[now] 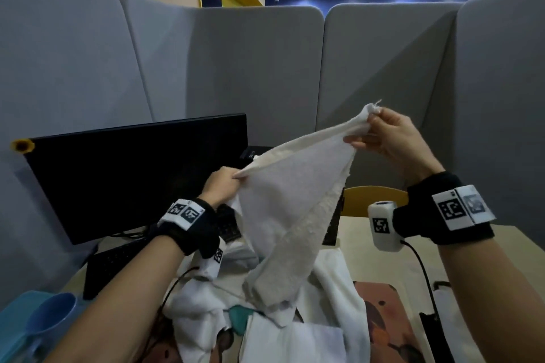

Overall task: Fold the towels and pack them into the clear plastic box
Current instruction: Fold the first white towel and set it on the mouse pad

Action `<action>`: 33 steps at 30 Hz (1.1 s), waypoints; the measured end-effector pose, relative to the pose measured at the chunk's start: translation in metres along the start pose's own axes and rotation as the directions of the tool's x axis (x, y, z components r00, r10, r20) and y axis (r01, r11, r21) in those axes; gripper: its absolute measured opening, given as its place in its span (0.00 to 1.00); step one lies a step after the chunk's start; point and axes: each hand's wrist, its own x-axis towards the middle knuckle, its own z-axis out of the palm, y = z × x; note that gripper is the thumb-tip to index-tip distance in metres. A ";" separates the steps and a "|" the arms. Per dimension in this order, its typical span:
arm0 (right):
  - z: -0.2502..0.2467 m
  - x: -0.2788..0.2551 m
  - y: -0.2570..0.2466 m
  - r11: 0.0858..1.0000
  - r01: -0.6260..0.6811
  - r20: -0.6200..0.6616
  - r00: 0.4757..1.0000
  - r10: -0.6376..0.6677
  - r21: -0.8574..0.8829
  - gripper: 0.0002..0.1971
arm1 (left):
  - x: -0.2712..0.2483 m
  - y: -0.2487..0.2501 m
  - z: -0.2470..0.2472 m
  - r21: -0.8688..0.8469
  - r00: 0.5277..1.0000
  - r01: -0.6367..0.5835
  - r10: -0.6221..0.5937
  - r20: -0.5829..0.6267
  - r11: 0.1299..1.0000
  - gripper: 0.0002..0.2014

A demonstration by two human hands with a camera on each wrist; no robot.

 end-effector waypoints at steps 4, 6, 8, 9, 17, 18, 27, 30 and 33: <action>0.002 0.035 0.019 0.967 0.033 -0.108 0.992 -0.062 -0.252 0.16 | 0.023 0.015 -0.019 -0.587 0.975 0.145 -0.214 -0.050 0.797 0.11; 0.003 0.052 0.001 0.953 0.169 -0.194 0.956 -0.220 -0.250 0.15 | 0.031 0.048 -0.050 -0.713 0.965 -0.078 -0.126 -0.229 0.697 0.10; 0.008 0.053 -0.037 0.932 0.346 -0.283 0.889 -0.361 -0.103 0.14 | 0.031 0.084 -0.087 -0.598 0.874 -0.384 0.069 -0.481 0.704 0.14; 0.013 0.051 -0.059 0.901 0.433 -0.331 0.846 -0.417 -0.030 0.13 | 0.027 0.099 -0.103 -0.507 0.805 -0.504 0.169 -0.569 0.699 0.13; 0.010 0.020 -0.060 0.907 0.418 -0.274 0.868 -0.413 -0.044 0.15 | -0.019 0.106 -0.118 -0.108 0.698 -0.580 0.425 -0.576 0.807 0.17; 0.005 0.013 -0.046 0.928 0.351 -0.198 0.908 -0.369 -0.122 0.15 | -0.028 0.098 -0.113 -0.069 0.746 -0.520 0.414 -0.521 0.851 0.19; 0.015 -0.034 0.029 0.978 -0.201 0.191 0.959 0.207 -0.050 0.11 | -0.071 0.024 -0.076 -0.645 0.976 0.093 0.060 0.211 0.759 0.11; 0.044 -0.038 0.117 0.819 -0.573 0.223 0.803 0.553 0.034 0.25 | -0.080 -0.028 -0.002 -0.727 0.889 0.452 -0.189 0.418 0.517 0.16; 0.048 -0.090 0.223 0.516 -0.838 0.316 0.448 0.836 -0.177 0.42 | -0.133 -0.085 0.070 -0.576 0.688 0.723 -0.328 0.647 0.381 0.18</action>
